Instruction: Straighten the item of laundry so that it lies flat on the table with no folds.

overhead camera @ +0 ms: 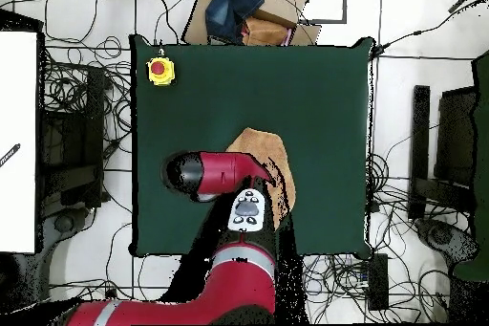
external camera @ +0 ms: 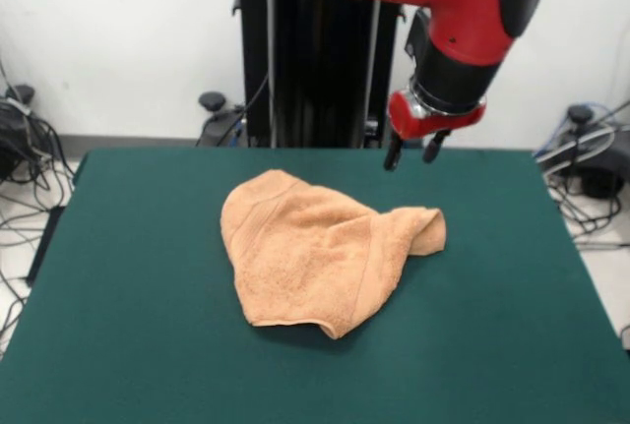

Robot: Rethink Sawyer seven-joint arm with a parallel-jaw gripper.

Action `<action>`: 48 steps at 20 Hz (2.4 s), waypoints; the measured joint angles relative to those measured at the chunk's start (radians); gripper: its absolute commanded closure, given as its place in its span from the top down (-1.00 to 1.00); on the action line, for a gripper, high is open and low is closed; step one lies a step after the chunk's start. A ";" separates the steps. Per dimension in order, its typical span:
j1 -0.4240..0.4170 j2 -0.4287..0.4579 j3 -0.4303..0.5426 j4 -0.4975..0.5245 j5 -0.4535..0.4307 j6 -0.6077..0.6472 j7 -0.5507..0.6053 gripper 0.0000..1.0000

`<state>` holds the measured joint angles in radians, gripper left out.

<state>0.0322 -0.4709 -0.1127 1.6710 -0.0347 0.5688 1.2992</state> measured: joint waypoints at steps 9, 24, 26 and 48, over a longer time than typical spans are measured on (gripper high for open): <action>-0.001 0.001 -0.001 0.077 0.000 -0.048 0.000 1.00; 0.013 0.037 -0.002 0.179 0.001 -0.129 0.000 1.00; 0.016 0.044 -0.003 0.178 0.001 -0.129 0.000 1.00; 0.096 0.326 -0.005 0.266 0.111 -0.515 0.039 1.00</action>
<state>0.1282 -0.1447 -0.1173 1.9369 0.0765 0.0536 1.3385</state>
